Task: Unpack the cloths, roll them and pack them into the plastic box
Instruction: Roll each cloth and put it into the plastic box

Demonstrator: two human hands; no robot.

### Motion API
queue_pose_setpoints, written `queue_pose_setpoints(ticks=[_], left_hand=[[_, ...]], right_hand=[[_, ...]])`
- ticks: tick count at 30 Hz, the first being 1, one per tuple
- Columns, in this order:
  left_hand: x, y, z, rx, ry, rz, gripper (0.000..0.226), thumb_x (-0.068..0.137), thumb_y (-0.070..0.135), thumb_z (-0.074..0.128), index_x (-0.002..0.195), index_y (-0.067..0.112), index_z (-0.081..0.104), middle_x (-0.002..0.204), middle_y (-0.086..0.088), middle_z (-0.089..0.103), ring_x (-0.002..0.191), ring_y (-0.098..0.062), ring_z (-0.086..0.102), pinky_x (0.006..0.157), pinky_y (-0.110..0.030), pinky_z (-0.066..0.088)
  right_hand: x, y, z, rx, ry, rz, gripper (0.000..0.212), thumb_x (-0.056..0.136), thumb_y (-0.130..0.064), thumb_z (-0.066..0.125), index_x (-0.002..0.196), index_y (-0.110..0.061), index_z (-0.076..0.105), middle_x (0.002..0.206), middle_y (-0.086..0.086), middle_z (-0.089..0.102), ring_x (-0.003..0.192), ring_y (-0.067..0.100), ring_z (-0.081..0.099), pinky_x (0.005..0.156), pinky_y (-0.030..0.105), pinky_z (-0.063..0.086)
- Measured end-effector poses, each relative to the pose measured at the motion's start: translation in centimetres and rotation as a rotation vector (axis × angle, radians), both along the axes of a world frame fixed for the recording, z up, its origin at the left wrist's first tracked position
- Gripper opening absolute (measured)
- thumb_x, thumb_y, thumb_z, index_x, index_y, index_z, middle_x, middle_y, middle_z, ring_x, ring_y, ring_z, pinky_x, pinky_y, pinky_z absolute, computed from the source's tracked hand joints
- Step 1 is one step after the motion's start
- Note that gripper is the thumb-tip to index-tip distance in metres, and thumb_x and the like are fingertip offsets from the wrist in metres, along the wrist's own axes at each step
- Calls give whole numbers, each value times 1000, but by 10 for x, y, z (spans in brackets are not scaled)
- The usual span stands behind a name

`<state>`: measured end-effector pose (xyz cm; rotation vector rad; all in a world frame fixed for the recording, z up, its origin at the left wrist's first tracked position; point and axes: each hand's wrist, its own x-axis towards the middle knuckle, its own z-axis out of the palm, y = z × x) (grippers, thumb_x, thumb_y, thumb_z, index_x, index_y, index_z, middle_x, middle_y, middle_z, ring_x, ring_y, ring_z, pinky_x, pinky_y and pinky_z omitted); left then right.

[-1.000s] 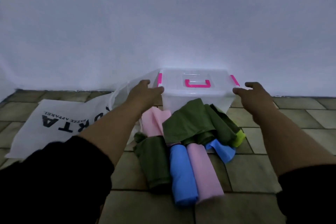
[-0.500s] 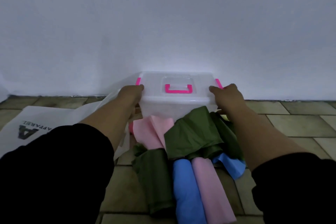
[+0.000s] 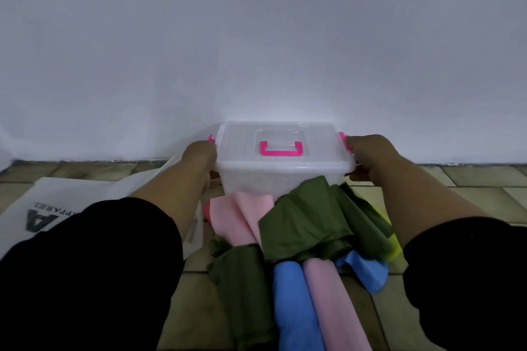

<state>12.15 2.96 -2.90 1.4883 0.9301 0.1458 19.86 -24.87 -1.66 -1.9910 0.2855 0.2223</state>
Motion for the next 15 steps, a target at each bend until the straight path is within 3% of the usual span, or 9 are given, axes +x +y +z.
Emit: queue_pose_setpoints(ticks=[3, 5, 8, 11, 13, 15], left_hand=[[-5, -6, 0, -145, 12, 27, 34, 93, 47, 49, 87, 15, 60, 86, -12, 66, 68, -26, 62, 52, -36, 54], [-6, -5, -4, -128, -9, 25, 33, 93, 48, 49, 86, 17, 59, 80, -11, 64, 64, -27, 62, 42, -33, 50], [-6, -4, -6, -114, -46, 27, 35, 93, 47, 47, 97, 15, 62, 86, -12, 66, 70, -28, 63, 50, -36, 52], [-5, -5, -6, -127, -70, 17, 39, 93, 49, 48, 107, 17, 63, 94, -11, 67, 73, -29, 64, 57, -39, 55], [-10, -7, -6, -177, -78, 11, 38, 92, 50, 49, 106, 18, 64, 91, -10, 68, 72, -29, 65, 61, -44, 57], [-14, -8, -7, -261, -115, -9, 38, 91, 51, 50, 106, 19, 64, 95, -10, 70, 80, -31, 68, 72, -51, 57]], right_hand=[[0, -1, 2, 18, -5, 19, 34, 87, -41, 63, 84, -8, 56, 81, 14, 63, 63, 32, 66, 62, 38, 56], [1, -2, 3, 37, 25, 1, 31, 91, -37, 58, 81, -7, 55, 78, 13, 63, 62, 29, 65, 61, 37, 54], [-2, -7, -5, 133, 171, -20, 24, 95, -26, 51, 88, -5, 60, 77, 13, 68, 63, 27, 65, 57, 33, 52], [-3, -13, -12, -53, 186, 41, 29, 93, -27, 52, 98, 0, 62, 90, 19, 69, 72, 30, 65, 68, 37, 55], [2, -12, -7, -335, -68, 23, 29, 90, -27, 57, 97, 1, 60, 101, 18, 68, 79, 29, 62, 75, 35, 51], [1, -7, 6, -458, -430, 46, 28, 85, -26, 59, 106, -8, 62, 106, 7, 65, 89, 25, 59, 77, 28, 43]])
